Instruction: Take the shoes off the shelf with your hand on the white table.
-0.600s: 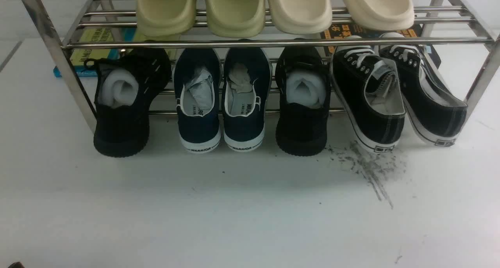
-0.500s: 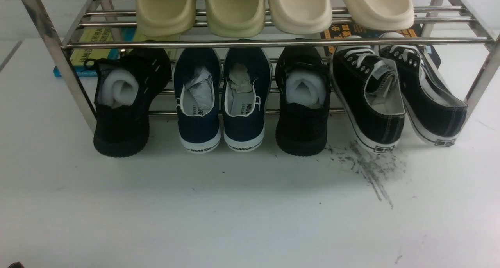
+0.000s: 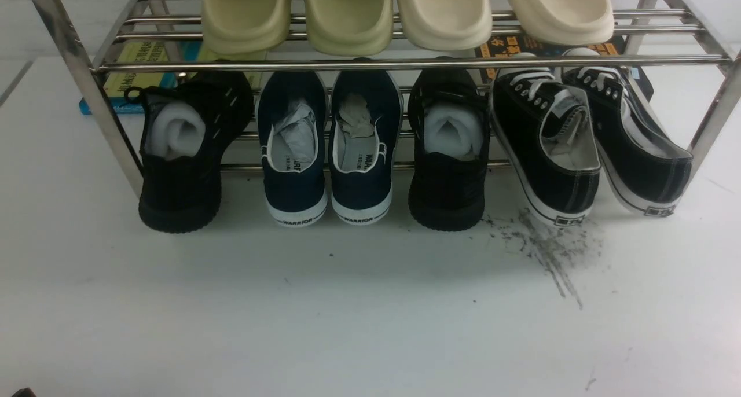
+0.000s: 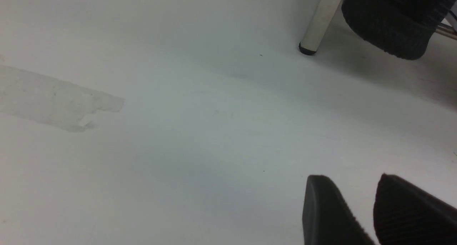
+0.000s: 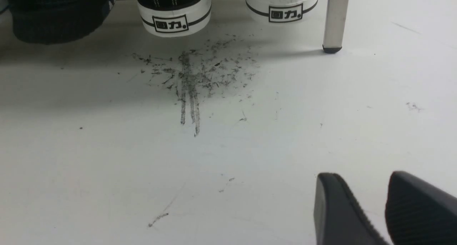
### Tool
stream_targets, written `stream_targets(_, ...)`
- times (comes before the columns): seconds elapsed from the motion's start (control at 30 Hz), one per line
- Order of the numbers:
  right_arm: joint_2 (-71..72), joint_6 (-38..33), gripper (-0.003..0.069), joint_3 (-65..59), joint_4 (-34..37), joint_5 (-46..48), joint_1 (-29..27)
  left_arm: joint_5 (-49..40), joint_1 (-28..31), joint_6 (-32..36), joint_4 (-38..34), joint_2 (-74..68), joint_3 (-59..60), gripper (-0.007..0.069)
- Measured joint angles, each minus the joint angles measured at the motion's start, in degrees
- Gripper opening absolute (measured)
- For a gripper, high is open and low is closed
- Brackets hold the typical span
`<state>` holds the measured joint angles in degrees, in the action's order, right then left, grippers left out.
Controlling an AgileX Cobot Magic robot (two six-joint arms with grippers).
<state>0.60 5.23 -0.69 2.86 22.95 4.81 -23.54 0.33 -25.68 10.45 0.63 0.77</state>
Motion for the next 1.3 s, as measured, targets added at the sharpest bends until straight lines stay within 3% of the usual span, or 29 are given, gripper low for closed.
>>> stream_targets(0.97, 0.0, 0.0, 0.0237, 0.0, 0.47, -0.06, 0.0, 0.0, 0.0, 0.0, 0.0, 0.0, 0.0, 0.0239)
stream_targets(1.1, 0.0, 0.5, 0.0237, -0.11, 7.7, -1.22, 0.0, 0.0, 0.0, 0.0, 0.0, 0.0, 0.0, 0.0239)
stream_targets(1.23, 0.0, 3.44, 0.0237, -0.64, 25.97, -2.75, 0.0, 0.0, 0.0, 0.0, 0.06, 0.0, 0.0, 0.0239)
stream_targets(1.3, 0.0, 3.69, 0.0237, -0.64, 31.1, -3.01, 0.0, 0.0, 0.0, 0.0, 0.06, 0.0, 0.0, 0.0239)
